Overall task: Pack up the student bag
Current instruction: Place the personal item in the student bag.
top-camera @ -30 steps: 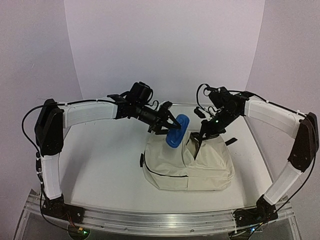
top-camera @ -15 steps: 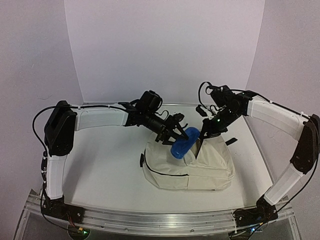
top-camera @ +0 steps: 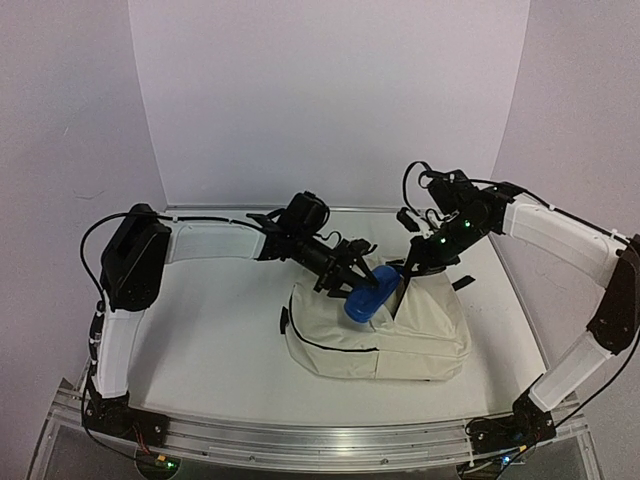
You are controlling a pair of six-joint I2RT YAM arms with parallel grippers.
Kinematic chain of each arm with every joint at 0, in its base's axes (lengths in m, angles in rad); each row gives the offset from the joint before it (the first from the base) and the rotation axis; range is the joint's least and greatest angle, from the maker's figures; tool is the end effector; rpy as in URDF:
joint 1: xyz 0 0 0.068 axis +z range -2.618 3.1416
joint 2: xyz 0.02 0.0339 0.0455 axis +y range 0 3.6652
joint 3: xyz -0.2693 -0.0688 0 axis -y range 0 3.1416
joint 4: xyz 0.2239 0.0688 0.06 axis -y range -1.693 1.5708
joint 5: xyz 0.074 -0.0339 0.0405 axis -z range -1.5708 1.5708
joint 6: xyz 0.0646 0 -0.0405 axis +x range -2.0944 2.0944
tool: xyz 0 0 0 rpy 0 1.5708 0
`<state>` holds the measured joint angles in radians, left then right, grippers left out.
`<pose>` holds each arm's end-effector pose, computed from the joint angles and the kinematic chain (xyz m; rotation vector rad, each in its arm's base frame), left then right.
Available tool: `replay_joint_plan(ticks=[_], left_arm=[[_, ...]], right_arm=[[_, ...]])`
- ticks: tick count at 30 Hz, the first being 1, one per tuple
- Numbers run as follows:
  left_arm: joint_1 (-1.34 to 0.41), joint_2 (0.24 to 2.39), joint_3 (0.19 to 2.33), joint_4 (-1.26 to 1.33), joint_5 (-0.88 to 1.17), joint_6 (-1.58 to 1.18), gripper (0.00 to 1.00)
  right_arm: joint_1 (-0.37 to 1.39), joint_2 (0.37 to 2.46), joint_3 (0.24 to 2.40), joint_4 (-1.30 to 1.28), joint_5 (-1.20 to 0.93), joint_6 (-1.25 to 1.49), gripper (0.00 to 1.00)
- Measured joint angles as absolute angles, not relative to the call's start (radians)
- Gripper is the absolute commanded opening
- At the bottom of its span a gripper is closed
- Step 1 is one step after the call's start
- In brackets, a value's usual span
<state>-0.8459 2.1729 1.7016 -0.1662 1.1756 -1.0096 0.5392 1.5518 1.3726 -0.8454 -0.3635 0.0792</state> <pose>0.2728 -0.3979 0.2284 -0.5333 -2.1603 1.6933 0.2591 0.1818 0.2871 -0.7364 2.5470 0.6892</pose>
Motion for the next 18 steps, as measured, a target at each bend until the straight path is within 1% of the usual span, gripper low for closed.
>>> replay_joint_plan(ticks=[4, 12, 18], left_arm=[[-0.846, 2.246, 1.792, -0.215, 1.175, -0.996, 0.22], [-0.851, 2.318, 1.941, -0.311, 1.117, -0.974, 0.23], [-0.863, 2.323, 1.960, -0.333, 1.008, -0.943, 0.25]], right_arm=[[0.538, 1.547, 1.372, -0.838, -0.381, 0.079, 0.00], [0.540, 1.536, 1.349, -0.812, -0.414, 0.090, 0.00], [0.549, 1.533, 1.339, -0.789, -0.437, 0.126, 0.00]])
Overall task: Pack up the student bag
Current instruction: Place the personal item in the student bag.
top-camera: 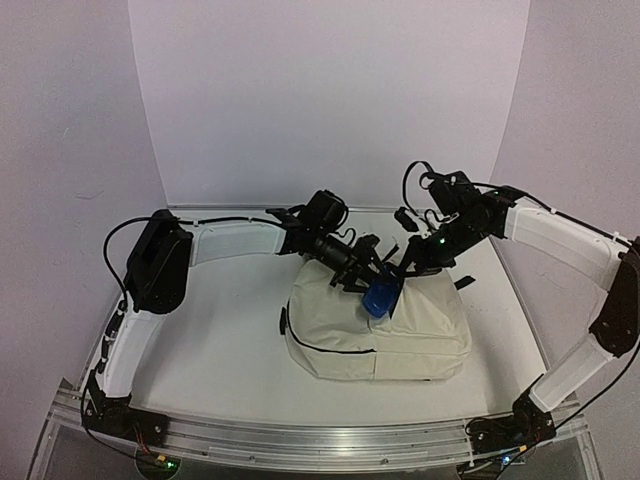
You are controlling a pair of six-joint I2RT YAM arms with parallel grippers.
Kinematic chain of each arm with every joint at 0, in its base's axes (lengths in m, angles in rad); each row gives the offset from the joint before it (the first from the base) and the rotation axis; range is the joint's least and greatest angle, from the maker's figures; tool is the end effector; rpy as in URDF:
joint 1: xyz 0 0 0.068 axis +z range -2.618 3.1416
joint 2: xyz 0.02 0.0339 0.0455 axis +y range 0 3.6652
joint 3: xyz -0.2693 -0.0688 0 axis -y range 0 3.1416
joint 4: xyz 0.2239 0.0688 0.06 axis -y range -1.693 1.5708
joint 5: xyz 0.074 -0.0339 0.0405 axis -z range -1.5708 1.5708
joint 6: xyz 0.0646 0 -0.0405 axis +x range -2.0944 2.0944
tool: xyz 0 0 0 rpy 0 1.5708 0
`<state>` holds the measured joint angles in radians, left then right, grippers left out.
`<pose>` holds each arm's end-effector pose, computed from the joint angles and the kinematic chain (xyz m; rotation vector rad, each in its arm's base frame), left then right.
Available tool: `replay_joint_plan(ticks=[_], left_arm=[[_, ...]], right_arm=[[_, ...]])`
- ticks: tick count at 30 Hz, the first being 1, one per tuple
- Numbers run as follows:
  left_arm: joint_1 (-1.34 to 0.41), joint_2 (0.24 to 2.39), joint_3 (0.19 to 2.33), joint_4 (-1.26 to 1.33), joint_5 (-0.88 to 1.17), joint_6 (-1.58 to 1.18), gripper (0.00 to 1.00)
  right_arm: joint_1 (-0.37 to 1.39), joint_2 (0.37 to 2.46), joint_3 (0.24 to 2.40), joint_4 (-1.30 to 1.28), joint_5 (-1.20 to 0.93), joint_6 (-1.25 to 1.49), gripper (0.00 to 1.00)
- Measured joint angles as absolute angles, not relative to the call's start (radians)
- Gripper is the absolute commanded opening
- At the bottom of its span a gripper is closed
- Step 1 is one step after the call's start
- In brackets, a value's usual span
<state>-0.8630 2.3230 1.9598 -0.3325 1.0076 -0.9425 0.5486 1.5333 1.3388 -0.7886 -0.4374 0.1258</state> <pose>0.2952 -0.4290 0.2171 -0.5071 -2.3488 1.6490 0.2542 0.1874 0.2879 -0.7205 2.5194 0.8101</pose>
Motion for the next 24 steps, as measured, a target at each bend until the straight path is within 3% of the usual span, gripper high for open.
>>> replay_joint_plan(ticks=[7, 10, 19, 21, 24], left_arm=[[-0.866, 2.323, 1.959, -0.303, 0.848, -0.924, 0.30], [-0.871, 2.322, 1.949, -0.285, 0.802, -0.919, 0.42], [-0.874, 2.265, 1.855, -0.256, 0.691, -0.858, 0.89], [-0.872, 2.216, 1.804, -0.269, 0.659, -0.843, 0.88], [-0.864, 2.158, 1.763, -0.287, 0.620, -0.833, 0.79]], right_arm=[[0.555, 1.534, 1.333, -0.758, -0.492, 0.191, 0.00], [0.555, 1.536, 1.320, -0.737, -0.493, 0.219, 0.00], [0.539, 1.570, 1.319, -0.723, -0.519, 0.271, 0.00], [0.536, 1.573, 1.320, -0.721, -0.534, 0.277, 0.00], [0.536, 1.574, 1.322, -0.728, -0.546, 0.282, 0.00]])
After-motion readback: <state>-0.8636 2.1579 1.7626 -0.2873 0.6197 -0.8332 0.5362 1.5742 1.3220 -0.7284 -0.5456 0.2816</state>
